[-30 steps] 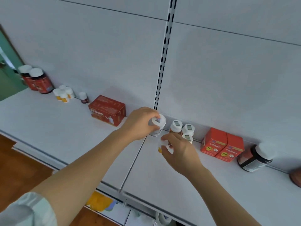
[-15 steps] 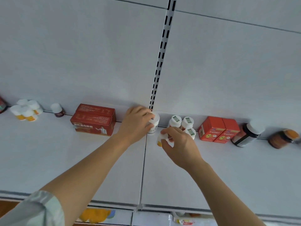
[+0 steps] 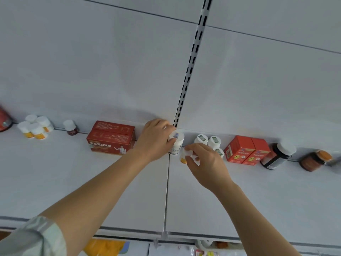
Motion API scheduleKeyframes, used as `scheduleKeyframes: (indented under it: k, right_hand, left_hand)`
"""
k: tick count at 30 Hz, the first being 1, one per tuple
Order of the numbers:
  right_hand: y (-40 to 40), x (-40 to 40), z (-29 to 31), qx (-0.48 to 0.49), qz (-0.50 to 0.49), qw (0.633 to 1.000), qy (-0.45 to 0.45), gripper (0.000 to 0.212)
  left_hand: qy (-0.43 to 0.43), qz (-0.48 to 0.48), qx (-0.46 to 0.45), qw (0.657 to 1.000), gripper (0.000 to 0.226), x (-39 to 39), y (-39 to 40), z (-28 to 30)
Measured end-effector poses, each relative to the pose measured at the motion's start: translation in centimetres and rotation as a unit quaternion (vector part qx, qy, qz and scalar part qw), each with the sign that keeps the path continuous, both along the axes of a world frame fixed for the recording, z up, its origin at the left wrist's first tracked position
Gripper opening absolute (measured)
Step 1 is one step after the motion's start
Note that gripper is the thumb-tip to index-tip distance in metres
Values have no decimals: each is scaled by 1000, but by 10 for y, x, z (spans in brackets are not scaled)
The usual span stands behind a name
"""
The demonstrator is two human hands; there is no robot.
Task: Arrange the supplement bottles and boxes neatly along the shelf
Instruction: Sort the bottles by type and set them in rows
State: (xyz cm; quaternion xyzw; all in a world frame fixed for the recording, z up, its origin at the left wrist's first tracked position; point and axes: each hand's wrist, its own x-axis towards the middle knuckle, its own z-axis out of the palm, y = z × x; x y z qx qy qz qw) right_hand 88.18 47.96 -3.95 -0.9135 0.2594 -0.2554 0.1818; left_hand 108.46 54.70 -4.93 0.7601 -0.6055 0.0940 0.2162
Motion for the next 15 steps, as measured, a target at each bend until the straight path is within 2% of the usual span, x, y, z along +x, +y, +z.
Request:
scheduleKeyframes:
  k: [6,15]
  right_hand:
    - [7,33,7,-30,67,995,-62,24]
    - [74,113,2,-62,173,979,-87,22]
  left_hand:
    - [-42,57,-28,997,31,15,44,20]
    - [-31,172,-50,983,35,64,150,27]
